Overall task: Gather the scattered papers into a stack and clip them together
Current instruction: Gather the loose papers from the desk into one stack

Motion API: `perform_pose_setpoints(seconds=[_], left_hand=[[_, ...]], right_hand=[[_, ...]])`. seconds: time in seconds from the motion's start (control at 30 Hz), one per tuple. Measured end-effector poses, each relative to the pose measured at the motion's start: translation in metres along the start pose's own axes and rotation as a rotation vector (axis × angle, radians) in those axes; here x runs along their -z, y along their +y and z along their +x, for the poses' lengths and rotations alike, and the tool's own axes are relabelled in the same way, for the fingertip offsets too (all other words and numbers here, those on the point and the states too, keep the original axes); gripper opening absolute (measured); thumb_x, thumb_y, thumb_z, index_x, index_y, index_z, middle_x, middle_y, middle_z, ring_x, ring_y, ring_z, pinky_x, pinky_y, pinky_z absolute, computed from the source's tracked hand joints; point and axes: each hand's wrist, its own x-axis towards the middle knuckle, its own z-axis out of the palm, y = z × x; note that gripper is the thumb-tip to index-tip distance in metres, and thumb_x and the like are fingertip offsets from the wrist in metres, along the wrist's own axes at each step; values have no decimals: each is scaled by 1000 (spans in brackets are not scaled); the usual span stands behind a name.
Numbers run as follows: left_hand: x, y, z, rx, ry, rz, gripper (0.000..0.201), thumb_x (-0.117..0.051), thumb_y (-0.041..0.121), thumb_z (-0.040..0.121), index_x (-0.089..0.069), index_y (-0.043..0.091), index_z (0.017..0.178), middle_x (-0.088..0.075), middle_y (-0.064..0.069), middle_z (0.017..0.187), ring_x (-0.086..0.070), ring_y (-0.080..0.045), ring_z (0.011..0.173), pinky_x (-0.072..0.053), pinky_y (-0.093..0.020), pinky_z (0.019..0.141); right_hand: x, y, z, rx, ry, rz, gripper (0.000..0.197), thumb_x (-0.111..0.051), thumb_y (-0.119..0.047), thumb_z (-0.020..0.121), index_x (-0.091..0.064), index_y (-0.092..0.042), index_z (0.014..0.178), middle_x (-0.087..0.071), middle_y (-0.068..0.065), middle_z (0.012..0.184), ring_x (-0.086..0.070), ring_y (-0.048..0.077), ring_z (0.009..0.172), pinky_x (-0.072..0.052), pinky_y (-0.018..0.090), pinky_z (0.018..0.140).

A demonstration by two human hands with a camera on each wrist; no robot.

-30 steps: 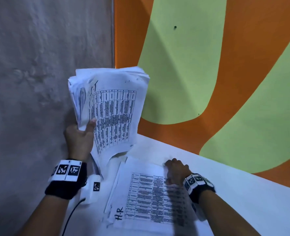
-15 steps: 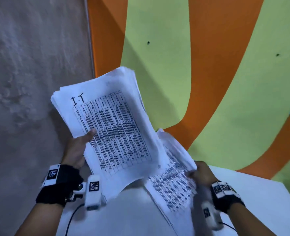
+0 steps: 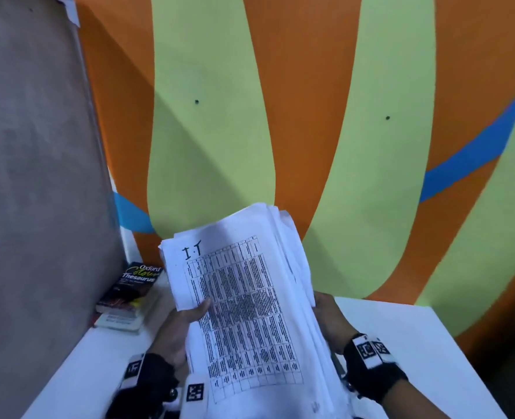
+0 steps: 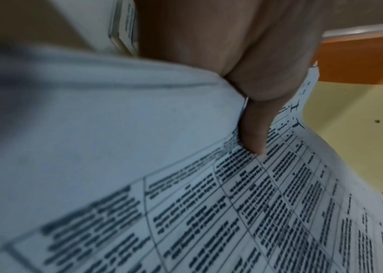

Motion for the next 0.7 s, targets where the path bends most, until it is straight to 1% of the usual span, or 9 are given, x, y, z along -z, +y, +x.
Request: perform_pose_setpoints(seconds=[0.1, 0.2, 0.27, 0.33, 0.4, 0.47, 0.53, 0.6, 0.7], left_hand=[[-7, -3, 6, -45, 39, -35, 26, -71, 19, 79, -63, 21, 104, -62, 12, 104, -47, -11, 113, -28, -31, 100], [-14, -2, 10, -136, 128, 52, 22, -68, 11, 82, -64, 23, 100, -68, 18, 96, -57, -15, 107, -35, -34, 99], [-25, -1, 11, -201, 153, 162, 13, -71, 12, 80, -68, 23, 88, -73, 21, 80, -63, -16, 101, -42, -36, 96], [-41, 2, 10, -319, 183, 249, 16, -73, 13, 78, -68, 24, 89, -73, 20, 80, -66, -11, 96, -48, -35, 91], [-58, 14, 5, -475, 205, 313, 35, -76, 19, 73, -63, 25, 106, -71, 15, 98, -64, -3, 101, -48, -29, 87], [-70, 27, 5, -631, 197, 364, 71, -77, 23, 71, -44, 24, 134, -57, 8, 132, -51, -1, 123, -43, -26, 100], [-78, 42, 6, -747, 169, 368, 97, -78, 17, 71, -19, 27, 148, -31, 8, 153, -29, -1, 139, -28, -15, 110], [-82, 46, 9, -780, 123, 344, 109, -79, 9, 69, -9, 28, 150, -18, 11, 156, -18, 3, 142, -21, -3, 106], [-80, 25, 7, -586, 26, 426, 97, -82, 19, 64, -28, 23, 144, -40, 3, 146, -37, -10, 137, -36, -17, 103]], right_hand=[[9, -8, -7, -58, 29, 101, 43, -54, -45, 92, -68, -6, 104, -73, 17, 103, -68, 18, 88, -51, 34, 82], [16, -19, -14, -48, -16, 183, 46, -40, -55, 94, -64, -21, 115, -72, 2, 112, -67, 18, 105, -50, 37, 95], [12, -25, -18, 45, -7, -36, 31, -60, -46, 88, -57, -24, 109, -67, -7, 105, -63, 11, 101, -48, 24, 88], [6, -21, -17, 152, 116, -222, 33, -68, -32, 86, -51, -18, 111, -62, 3, 109, -58, 18, 106, -46, 27, 89], [3, -19, -16, 239, 264, -223, 30, -62, -19, 90, -48, -10, 115, -58, 21, 113, -55, 31, 109, -46, 32, 93], [6, -27, -22, 331, 374, -191, 21, -58, -14, 92, -48, -6, 110, -56, 30, 104, -55, 35, 101, -44, 26, 79], [13, -41, -31, 396, 435, -138, 15, -60, -11, 91, -49, -12, 102, -60, 18, 92, -61, 15, 87, -42, 19, 69], [21, -46, -40, 413, 404, -31, 28, -67, -8, 86, -51, -18, 106, -64, -3, 98, -62, -5, 87, -46, 15, 76], [27, -22, -44, 323, 347, 53, 60, -77, -14, 78, -46, -24, 127, -62, -8, 123, -59, 4, 114, -49, 30, 98]])
